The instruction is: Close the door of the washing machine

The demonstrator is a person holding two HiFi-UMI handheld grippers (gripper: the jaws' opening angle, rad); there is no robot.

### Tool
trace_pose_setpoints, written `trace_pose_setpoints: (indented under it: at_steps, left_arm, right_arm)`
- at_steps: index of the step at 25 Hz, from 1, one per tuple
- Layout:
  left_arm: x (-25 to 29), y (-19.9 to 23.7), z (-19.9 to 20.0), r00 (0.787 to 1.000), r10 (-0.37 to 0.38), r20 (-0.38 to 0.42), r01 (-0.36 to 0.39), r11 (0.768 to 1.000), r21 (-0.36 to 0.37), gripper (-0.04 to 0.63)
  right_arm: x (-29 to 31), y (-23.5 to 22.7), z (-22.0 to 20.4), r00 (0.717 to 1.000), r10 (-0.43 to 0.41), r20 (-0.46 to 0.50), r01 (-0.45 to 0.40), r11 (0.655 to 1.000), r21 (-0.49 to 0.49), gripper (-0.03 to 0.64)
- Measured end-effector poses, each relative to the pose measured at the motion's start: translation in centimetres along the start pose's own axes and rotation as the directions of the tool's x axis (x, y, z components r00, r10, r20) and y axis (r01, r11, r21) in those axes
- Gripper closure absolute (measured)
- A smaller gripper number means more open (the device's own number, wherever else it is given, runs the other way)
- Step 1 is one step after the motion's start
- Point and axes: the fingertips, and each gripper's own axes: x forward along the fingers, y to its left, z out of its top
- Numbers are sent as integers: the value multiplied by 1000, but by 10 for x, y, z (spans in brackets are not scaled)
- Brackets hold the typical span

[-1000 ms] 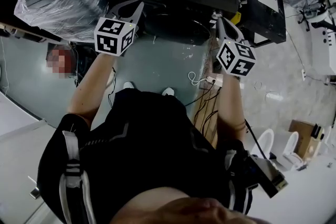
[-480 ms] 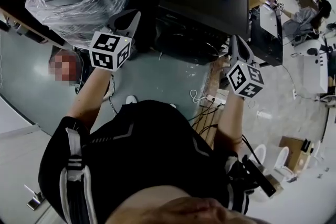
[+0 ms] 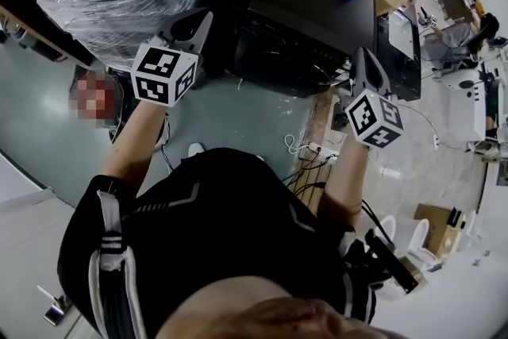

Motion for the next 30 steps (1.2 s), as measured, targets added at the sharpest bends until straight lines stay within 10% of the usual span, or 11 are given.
trace_pose_setpoints:
  at_steps: [11,30]
  left_arm:
    - [-10,13,22,996,71,62,-68,996,-49,592]
    - [-6,-23,35,995,-35,91,38,999,-35,592]
  right_arm:
    - [-11,8,5,1000,5,10,-4,997,-74,612]
    - [-21,7,15,1000,20,24,-17,995,-98,612]
